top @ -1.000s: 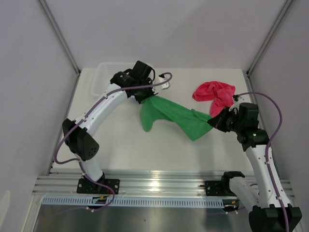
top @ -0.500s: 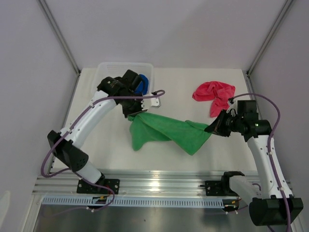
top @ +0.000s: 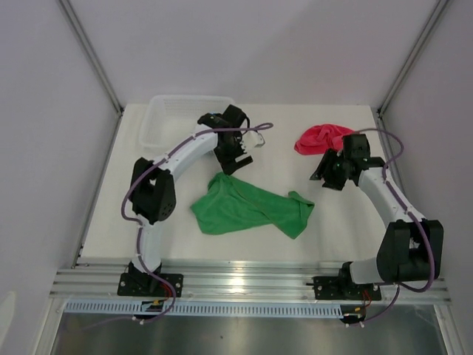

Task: Roll the towels
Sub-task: Flatten the towel

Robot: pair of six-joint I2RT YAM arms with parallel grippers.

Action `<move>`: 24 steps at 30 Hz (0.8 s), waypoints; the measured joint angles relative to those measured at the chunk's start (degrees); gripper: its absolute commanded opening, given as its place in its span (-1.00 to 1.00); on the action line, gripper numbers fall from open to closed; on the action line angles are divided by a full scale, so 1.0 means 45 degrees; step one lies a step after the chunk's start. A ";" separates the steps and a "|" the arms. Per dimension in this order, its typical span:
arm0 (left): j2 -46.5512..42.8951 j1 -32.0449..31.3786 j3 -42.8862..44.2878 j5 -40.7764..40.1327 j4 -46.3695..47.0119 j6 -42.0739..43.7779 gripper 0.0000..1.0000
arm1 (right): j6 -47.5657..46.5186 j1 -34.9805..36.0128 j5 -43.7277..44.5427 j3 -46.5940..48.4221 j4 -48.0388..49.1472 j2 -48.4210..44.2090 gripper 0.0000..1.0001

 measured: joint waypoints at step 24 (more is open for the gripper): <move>-0.6674 -0.1307 -1.1774 0.1608 0.2239 0.1375 0.48 | -0.1472 0.8053 0.3308 -0.2701 -0.1020 -0.1365 0.08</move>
